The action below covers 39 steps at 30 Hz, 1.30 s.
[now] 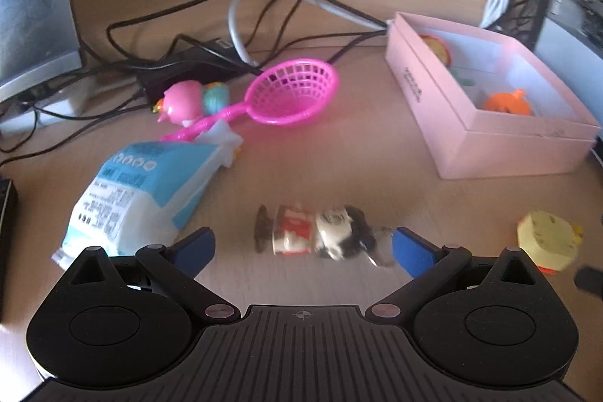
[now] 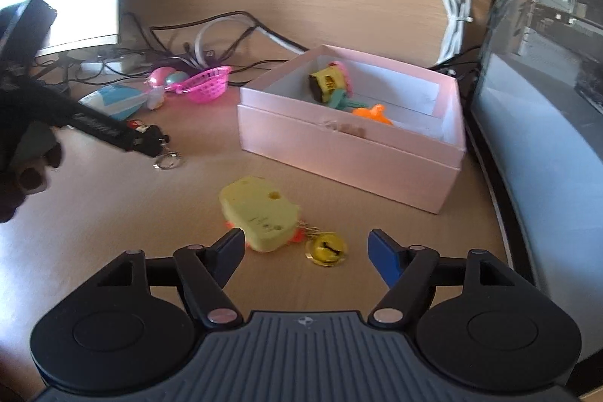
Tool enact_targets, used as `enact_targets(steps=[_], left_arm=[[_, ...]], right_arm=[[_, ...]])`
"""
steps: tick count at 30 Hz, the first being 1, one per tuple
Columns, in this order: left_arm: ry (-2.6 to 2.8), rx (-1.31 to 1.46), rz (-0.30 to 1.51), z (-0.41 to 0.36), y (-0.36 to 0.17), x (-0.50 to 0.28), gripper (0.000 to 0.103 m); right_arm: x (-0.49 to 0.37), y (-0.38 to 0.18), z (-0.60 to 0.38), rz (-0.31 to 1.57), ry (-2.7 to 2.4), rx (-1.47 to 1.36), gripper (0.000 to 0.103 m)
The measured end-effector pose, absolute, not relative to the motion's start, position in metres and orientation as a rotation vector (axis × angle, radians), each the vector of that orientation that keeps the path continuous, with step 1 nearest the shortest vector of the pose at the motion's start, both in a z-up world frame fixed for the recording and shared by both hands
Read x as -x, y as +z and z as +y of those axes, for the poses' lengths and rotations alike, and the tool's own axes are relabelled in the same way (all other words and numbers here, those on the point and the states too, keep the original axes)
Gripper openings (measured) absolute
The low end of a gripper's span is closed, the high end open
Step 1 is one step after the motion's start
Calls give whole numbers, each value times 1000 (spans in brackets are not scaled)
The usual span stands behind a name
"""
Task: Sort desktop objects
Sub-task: 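Grasp the figurine keychain with the left gripper while the right grasps the yellow keychain, then carry both keychains to the pink box and open the left gripper inside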
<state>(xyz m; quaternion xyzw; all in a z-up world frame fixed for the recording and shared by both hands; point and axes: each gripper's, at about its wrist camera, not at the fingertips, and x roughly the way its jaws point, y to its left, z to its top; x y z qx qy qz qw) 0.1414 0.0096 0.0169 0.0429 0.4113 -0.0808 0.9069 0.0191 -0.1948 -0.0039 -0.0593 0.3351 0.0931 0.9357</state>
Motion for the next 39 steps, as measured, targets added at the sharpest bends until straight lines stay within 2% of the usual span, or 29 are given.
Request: enact_targets(steps=[1,2,3,5,13,14,15,16,18,20,23,25,28,31,35,39], left_arm=[[-164,-92,846,8,16,-144,101],[-163,-95,847,8,16,-149,91],[-164,-98,855,7,16,-151,73],[-170,-92,862,7,16,-150,71],[-281,-65,893,9,20,-86,70],[-302,-63,897,9,20,-74,70],[-318,-63,897,9,20,-62,71],[-329,-62,897,8,21,-52,72],[-351,-63,889,9,21,-36,87],[-344,-81,873,7,20,-27,92],[-321,-89,873,3,19,-27,92],[-309,-92,871,0,18,-30,91],[-272,-105,880,-5,16,-33,85],[-248,-121,872,-9,18,-36,70],[-258,-130,836,-13,29,-25,70],[-290,-83,731,-15,64,-6,70]], right_arm=[[-19,-3,-192,680,202,134,73],[-20,-3,-189,675,208,150,73],[-20,-2,-187,670,213,164,73],[-23,-3,-182,662,222,190,73],[-55,-14,-163,687,277,271,73],[-57,-16,-161,698,283,275,72],[-58,-16,-159,708,290,281,65],[-56,-16,-157,715,294,286,57],[-51,-14,-156,719,298,278,57],[-40,-9,-155,717,299,267,56],[-20,-1,-156,713,303,257,56],[-5,4,-159,711,304,250,56],[13,9,-164,715,295,236,56],[28,14,-169,715,283,226,56],[46,36,-183,684,271,180,56],[54,75,-201,601,252,135,56]])
